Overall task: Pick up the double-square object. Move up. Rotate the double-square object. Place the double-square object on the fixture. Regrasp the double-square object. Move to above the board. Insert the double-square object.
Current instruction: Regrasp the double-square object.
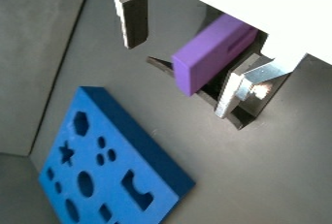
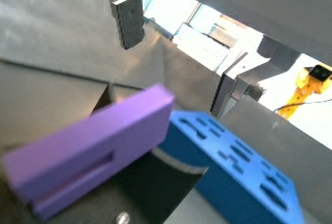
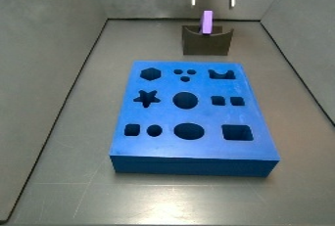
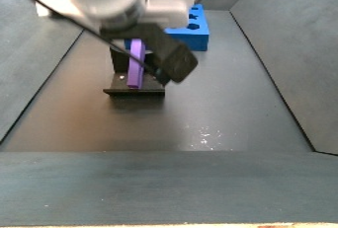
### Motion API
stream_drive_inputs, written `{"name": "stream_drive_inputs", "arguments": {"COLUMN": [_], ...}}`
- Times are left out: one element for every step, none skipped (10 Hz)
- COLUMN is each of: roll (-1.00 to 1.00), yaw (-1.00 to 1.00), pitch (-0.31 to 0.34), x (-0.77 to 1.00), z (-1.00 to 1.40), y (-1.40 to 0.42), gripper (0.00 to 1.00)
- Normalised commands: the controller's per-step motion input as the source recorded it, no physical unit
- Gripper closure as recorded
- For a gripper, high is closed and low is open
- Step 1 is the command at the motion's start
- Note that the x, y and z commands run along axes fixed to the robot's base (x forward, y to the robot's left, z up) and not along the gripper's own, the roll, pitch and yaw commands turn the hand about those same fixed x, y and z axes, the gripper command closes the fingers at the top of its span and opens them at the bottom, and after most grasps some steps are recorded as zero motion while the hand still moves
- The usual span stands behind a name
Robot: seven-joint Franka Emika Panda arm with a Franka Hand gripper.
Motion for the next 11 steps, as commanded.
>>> {"name": "stream_drive_inputs", "arguments": {"roll": [0.05,0.05,0.05,1.00,1.00,1.00,1.00,1.00,1.00,1.00,1.00], "yaw": [0.02,0.00,-0.01,0.01,0.01,0.01,0.01,0.01,0.01,0.01,0.01], "pitch": [0.064,0.084,0.091,0.069,0.065,0.055,0.050,0.043,0.042,0.041,0.041], "x": [-0.04,-0.03,-0.03,-0.10,-0.09,-0.10,-0.11,-0.08,-0.05,-0.03,-0.02], "z": [0.74,0.51,0.34,0.75,0.57,0.42,0.29,0.10,0.03,0.00,0.01], "y": [0.01,0.01,0.01,-0.84,-0.80,-0.68,-0.59,-0.39,-0.22,-0.02,-0.01], "gripper": [0.00,0.00,0.00,0.00,0.00,0.00,0.00,0.00,0.00,0.00,0.00]}}
